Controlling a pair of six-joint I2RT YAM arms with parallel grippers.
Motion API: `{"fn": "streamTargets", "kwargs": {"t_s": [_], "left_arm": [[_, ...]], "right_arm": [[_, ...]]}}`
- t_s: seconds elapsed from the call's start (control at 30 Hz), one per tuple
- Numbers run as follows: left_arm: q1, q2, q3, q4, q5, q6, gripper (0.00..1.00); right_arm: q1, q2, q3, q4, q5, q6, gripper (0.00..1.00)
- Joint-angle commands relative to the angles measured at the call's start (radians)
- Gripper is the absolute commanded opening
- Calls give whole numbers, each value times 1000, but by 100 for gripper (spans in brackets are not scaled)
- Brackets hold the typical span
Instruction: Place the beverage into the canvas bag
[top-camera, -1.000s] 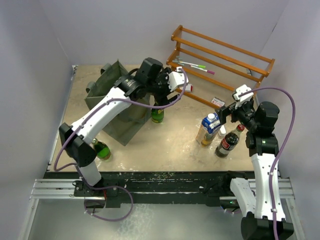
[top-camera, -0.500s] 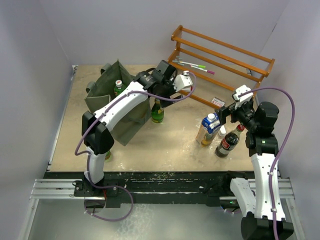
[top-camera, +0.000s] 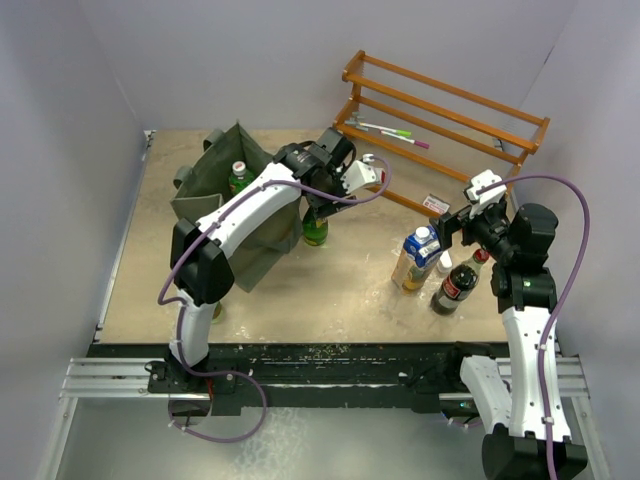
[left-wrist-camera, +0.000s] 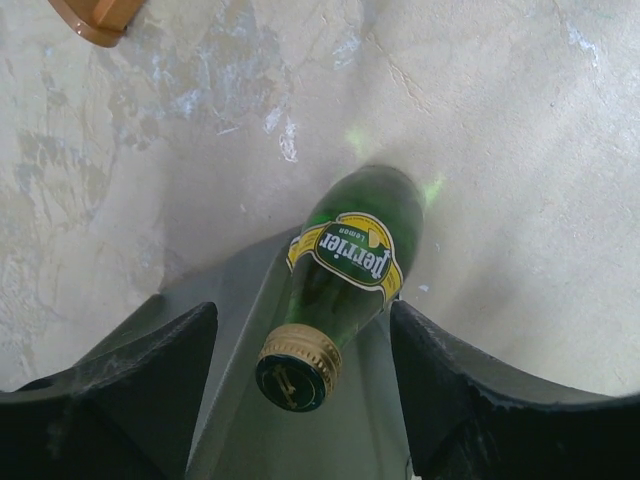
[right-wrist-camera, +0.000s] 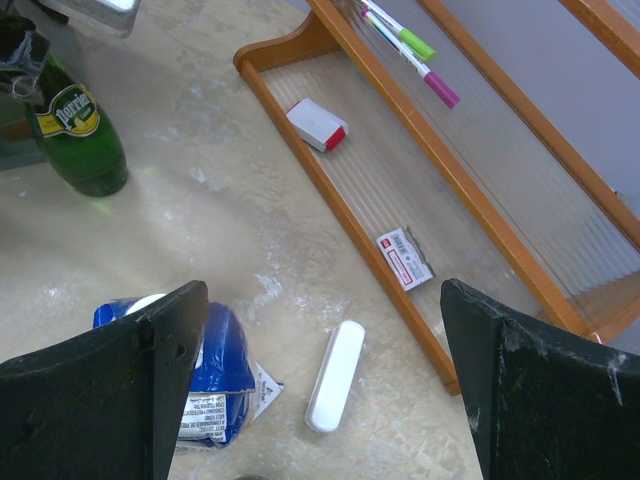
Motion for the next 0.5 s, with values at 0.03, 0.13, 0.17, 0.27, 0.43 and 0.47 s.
{"fn": "streamTargets", "kwargs": {"t_s": [0.03, 0.13, 0.17, 0.27, 0.43, 0.47], "left_arm": [[0, -5, 48, -47, 18, -24, 68], [0, -3, 50, -50, 7, -14, 63], [1, -3, 52, -50, 3, -11, 62], [1, 6, 55, -52, 2, -3, 57], [0, 20, 58, -59, 24, -2, 41], [0, 20, 58, -60, 32, -2, 37]], "right_arm": [[-8, -10, 2, 33, -4, -4, 100], [-7, -8, 2, 32, -4, -5, 100], [-7, -8, 2, 33, -3, -6, 100], [-7, -9, 2, 33, 0, -5, 100], [-9, -9, 1, 33, 4, -6, 100], [-9, -9, 1, 33, 4, -5, 100]]}}
